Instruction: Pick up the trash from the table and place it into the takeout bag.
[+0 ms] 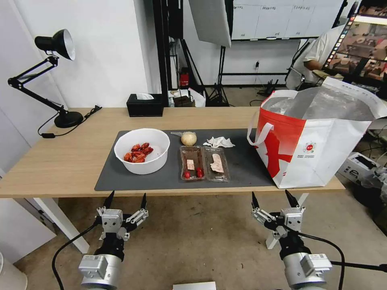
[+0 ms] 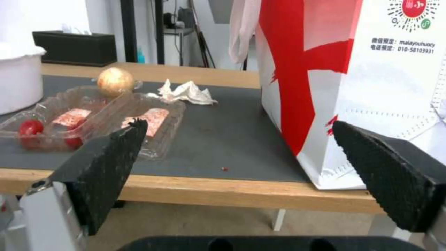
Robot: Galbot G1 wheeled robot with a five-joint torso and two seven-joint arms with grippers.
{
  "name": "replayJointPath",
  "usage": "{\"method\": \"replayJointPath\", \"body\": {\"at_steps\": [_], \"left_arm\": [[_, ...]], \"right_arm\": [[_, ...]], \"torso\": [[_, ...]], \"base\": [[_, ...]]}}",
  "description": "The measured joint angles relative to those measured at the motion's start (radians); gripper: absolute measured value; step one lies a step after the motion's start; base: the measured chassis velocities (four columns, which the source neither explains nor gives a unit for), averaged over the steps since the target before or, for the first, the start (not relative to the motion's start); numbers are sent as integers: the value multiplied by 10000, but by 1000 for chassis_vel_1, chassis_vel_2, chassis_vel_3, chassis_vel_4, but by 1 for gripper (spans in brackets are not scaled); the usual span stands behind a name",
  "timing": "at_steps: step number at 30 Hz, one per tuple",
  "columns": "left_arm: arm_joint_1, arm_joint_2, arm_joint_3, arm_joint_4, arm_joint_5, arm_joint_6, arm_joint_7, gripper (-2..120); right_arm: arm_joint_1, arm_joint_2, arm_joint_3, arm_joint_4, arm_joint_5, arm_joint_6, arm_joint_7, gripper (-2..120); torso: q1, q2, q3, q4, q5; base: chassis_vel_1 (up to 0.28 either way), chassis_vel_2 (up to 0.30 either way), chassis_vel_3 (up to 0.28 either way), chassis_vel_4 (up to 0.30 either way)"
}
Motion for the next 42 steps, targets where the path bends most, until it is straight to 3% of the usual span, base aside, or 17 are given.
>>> {"method": "replayJointPath", "body": {"at_steps": [28, 30, 36, 40, 41, 42], "left_arm": [[-5, -8, -19, -2, -79, 85, 0, 100], [-45, -102, -166, -41, -519, 625, -157, 100], [-94, -247, -374, -115, -1192, 1350, -359, 100], [-182, -503, -708, -252, -2320, 2453, -694, 100], [-232, -651, -893, -329, -2959, 3074, -885, 100], [-232, -651, -893, -329, -2959, 3074, -885, 100]], "right_arm": [[49, -88, 39, 0, 172, -186, -9, 100], [221, -364, 200, 6, 684, -791, -50, 100], [433, -742, 384, 16, 1318, -1444, -166, 100], [786, -1293, 692, 23, 2358, -2422, -436, 100], [983, -1610, 864, 36, 2951, -2984, -590, 100], [983, -1610, 864, 36, 2951, -2984, -590, 100]], "torso": [[0, 0, 0, -1, 1], [-1, 1, 0, -1, 0], [0, 0, 1, -3, -1], [0, 0, 2, 0, 1], [1, 0, 2, -1, 2], [1, 0, 2, -1, 2]], "base": [[0, 0, 0, 0], [0, 0, 0, 0], [0, 0, 0, 0], [0, 0, 0, 0], [0, 0, 0, 0], [0, 0, 0, 0]]}}
